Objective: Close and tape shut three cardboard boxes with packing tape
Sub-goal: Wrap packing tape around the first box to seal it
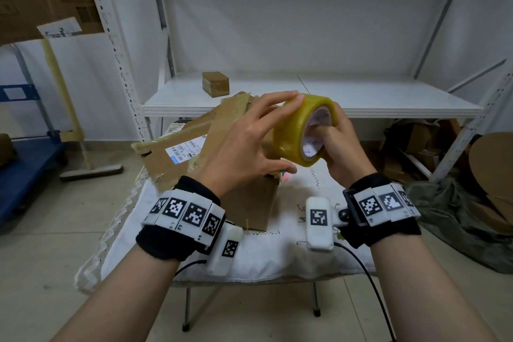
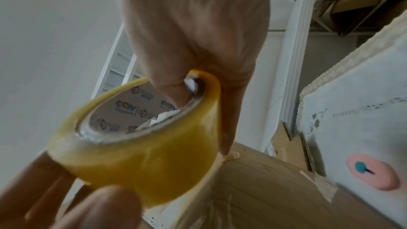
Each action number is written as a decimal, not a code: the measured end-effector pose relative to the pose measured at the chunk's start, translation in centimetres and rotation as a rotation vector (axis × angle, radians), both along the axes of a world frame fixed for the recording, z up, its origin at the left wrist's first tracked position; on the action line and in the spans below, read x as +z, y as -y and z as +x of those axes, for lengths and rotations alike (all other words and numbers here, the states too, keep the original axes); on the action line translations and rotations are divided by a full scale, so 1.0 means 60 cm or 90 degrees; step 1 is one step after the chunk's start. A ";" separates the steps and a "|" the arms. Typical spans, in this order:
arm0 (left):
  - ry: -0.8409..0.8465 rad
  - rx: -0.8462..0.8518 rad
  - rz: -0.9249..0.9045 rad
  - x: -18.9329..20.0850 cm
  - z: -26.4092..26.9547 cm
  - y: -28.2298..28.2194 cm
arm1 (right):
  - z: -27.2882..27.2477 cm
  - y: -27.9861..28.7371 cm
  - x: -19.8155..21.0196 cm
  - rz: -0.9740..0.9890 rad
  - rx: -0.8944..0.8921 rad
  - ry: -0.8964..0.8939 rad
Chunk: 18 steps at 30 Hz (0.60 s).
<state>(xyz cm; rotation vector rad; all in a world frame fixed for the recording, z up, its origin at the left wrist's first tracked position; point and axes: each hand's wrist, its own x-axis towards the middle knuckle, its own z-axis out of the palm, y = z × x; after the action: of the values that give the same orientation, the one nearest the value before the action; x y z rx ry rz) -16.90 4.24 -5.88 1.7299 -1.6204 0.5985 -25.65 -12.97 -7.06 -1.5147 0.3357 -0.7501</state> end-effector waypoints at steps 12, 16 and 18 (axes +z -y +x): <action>-0.028 0.044 -0.139 -0.010 -0.009 0.002 | 0.008 0.000 -0.010 0.101 0.069 -0.042; -0.023 0.077 -0.172 -0.015 -0.015 0.005 | 0.010 0.002 -0.011 0.115 0.097 -0.039; -0.026 0.084 -0.176 -0.016 -0.018 0.006 | 0.009 0.004 -0.011 0.115 0.107 -0.042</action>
<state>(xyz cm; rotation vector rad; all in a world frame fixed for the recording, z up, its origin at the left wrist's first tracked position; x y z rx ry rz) -17.96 3.88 -6.85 1.6385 -1.3320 0.8052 -25.10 -13.21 -7.71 -1.3793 0.3135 -0.5239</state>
